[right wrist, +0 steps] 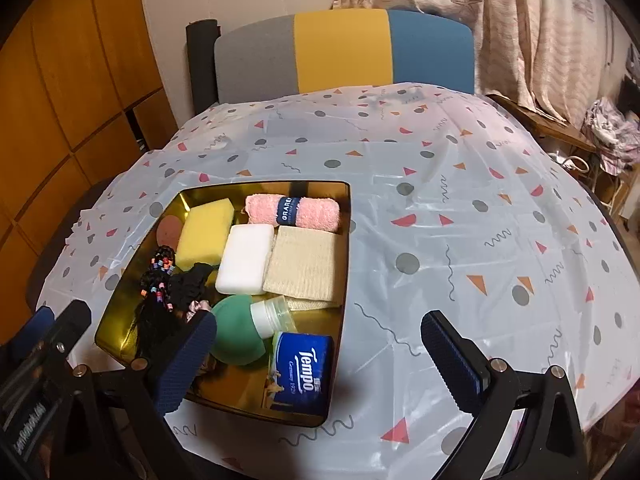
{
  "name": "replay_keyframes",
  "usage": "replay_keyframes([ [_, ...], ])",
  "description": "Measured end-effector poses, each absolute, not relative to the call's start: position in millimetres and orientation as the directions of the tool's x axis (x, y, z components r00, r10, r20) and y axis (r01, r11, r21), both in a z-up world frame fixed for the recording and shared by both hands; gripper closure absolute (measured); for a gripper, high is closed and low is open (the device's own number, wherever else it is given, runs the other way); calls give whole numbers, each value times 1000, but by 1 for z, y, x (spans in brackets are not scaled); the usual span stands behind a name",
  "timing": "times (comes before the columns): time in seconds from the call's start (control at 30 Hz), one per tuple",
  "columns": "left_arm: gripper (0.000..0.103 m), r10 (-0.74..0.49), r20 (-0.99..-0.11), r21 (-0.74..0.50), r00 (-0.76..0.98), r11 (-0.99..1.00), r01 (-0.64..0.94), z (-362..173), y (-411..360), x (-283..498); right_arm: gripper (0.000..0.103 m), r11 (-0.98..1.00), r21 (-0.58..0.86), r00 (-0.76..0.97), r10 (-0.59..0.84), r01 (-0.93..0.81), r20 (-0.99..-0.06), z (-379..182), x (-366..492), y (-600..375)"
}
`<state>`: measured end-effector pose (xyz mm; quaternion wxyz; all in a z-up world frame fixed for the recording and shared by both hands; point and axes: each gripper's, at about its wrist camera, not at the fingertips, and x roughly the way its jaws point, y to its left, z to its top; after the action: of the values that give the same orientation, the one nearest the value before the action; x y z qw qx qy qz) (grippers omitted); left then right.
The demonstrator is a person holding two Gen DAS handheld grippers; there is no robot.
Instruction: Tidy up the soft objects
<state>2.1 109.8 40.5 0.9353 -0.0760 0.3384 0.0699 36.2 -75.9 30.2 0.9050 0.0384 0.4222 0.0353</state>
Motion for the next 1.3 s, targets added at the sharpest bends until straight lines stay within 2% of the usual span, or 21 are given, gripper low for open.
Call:
replay_keyframes([
  [0.33, 31, 136, -690, -20, 711, 978, -207, 31, 108, 8, 0, 994, 112, 643, 93, -12, -760, 26, 33, -78],
  [0.77, 31, 124, -700, -15, 704, 982, -188, 31, 107, 8, 0, 997, 82, 658, 72, -16, -749, 29, 30, -75],
  [0.93, 36, 123, -703, -4, 701, 984, -177, 29, 104, 8, 0, 997, 77, 667, 66, -13, -742, 31, 28, -76],
  [1.3, 37, 108, -708, -7, 697, 987, -161, 28, 101, 9, 0, 997, 75, 673, 66, -15, -737, 32, 27, -75],
])
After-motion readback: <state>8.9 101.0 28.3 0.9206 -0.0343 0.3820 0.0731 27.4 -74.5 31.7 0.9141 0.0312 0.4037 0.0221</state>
